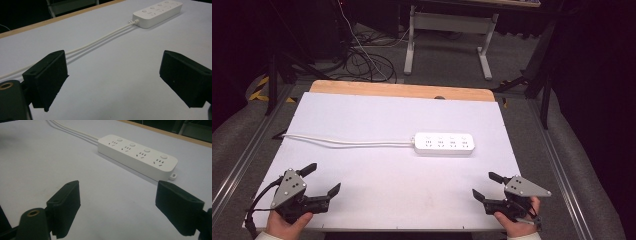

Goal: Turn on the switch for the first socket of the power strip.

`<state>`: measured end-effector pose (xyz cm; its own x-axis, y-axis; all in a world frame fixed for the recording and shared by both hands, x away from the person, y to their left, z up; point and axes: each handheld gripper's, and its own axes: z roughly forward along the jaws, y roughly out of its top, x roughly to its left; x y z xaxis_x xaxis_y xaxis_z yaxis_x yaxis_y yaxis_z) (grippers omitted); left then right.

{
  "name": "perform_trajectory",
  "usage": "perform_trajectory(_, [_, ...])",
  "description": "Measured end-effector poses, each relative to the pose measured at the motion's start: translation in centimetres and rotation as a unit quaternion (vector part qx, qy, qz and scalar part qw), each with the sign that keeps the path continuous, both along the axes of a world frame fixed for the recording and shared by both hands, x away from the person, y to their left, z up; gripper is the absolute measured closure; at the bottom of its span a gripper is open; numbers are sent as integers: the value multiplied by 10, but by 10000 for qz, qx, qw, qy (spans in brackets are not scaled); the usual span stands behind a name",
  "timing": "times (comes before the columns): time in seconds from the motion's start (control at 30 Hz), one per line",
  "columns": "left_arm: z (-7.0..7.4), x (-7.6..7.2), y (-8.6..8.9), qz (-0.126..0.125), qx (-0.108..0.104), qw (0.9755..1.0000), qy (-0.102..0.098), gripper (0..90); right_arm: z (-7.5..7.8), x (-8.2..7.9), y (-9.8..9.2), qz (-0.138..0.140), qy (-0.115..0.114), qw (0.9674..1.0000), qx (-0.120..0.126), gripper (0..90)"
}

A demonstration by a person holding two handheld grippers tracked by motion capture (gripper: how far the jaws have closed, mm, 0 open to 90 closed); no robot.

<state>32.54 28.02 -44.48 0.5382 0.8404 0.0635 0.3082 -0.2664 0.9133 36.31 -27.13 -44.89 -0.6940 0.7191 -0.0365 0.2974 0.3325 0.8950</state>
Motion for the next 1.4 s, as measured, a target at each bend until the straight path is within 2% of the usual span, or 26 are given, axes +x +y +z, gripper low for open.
perform_trajectory(0.13, [0, 1, 3, 18, -150, 9999, 61, 88, 0, 0, 0, 2, -5, 10000, 0, 207])
perform_trajectory(0.5, [0, 0, 1, -18, 6, 10000, -17, 88, 2, -1, 1, 17, -63, 9999, -87, 211])
perform_trajectory(0.83, [1, -1, 2, 16, 6, 10000, -76, 88, 4, -1, 2, 55, -93, 9998, -167, 220])
perform_trajectory(1.1, [2, -3, 2, 54, -16, 9999, -103, 89, 19, 7, 6, 95, -30, 9998, -145, 222])
perform_trajectory(1.4, [3, -3, 2, 42, 2, 9999, -113, 89, 39, 19, 18, 190, -9, 9992, -341, 223])
